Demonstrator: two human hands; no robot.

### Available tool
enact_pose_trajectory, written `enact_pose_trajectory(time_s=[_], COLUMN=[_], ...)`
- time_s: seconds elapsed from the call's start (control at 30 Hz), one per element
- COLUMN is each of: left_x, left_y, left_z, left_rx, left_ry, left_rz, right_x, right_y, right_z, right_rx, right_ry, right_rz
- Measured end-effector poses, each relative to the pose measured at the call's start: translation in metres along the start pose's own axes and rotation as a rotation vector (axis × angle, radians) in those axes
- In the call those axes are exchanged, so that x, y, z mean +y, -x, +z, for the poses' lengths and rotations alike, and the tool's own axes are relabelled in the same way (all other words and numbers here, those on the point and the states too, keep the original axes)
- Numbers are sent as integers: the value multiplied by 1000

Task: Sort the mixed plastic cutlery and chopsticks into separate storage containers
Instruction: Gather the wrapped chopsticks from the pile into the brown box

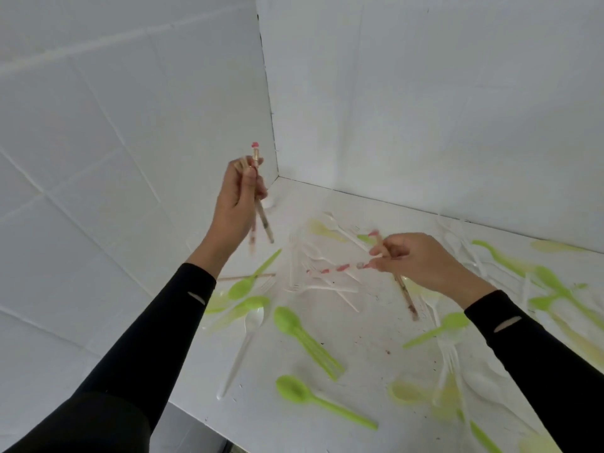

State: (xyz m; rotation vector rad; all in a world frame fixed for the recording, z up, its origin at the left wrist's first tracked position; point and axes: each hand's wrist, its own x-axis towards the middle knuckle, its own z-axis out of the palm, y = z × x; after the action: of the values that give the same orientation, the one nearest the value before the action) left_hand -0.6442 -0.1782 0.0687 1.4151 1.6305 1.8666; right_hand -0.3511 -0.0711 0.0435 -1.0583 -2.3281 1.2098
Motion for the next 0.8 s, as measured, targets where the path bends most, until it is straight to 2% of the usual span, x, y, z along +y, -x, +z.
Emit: enact_pose_trajectory(time_s=[0.1, 0.17, 0.2, 0.23, 0.33, 0.4, 0.43, 0.53, 0.8], left_x=[-6, -20, -31, -43, -81, -102, -110, -122, -82], left_y=[5, 14, 21, 26, 47, 59, 65, 75, 40], left_z=[-15, -24, -31, -39, -57, -64, -65, -63, -30], left_rx=[178, 273, 262, 195, -188, -373, -416, -424, -455], left_ry=[-61, -267, -395, -554, -1076, -1223, -1249, -1299, -1607], left_rz=[-105, -184, -220, -270, -438, -497, -512, -505, -240], right_x=[-13, -22, -27, -30, -38, -40, -41, -43, -38], right_y=[-3, -5, -5, -6, -7, -7, -7, -5, 1], right_z=[-1, 6, 12, 18, 36, 45, 48, 52, 22], right_rx=[82, 112, 115, 116, 117, 123, 126, 148, 274], right_ry=[-259, -382, -417, -437, -467, -477, -481, -525, -619], right_rz=[1, -1, -4, -10, -24, -10, 4, 24, 0])
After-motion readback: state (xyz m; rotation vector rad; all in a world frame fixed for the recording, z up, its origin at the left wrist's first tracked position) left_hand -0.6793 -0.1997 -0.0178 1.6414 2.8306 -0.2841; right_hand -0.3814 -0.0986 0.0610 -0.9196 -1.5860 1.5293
